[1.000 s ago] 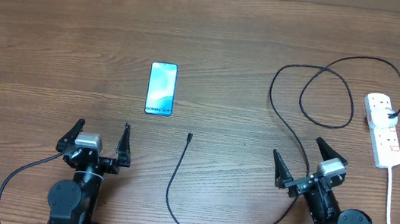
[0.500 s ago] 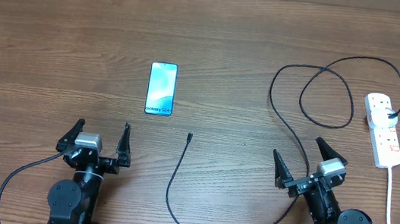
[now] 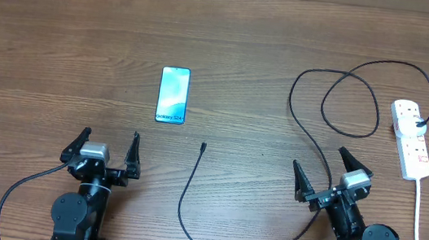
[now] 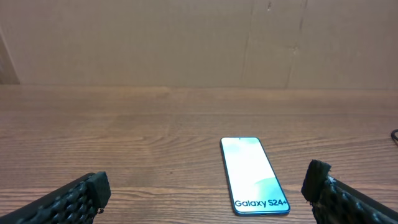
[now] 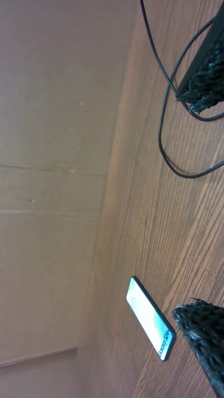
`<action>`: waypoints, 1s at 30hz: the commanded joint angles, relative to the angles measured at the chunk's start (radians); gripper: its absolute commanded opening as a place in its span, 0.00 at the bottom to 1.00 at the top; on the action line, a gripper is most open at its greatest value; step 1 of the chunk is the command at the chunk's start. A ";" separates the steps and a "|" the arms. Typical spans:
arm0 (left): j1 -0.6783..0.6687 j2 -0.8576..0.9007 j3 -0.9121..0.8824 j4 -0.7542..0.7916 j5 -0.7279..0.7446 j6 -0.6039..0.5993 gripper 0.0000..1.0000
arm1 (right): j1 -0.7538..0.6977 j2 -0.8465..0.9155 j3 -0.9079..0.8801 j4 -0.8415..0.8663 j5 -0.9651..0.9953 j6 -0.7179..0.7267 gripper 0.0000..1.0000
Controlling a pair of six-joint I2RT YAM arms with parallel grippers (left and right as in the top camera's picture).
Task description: Plug charger to phone and switch on socket
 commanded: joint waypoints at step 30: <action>-0.009 0.665 1.066 -0.772 0.161 -0.129 1.00 | 0.006 -0.010 -0.009 0.006 0.013 -0.001 1.00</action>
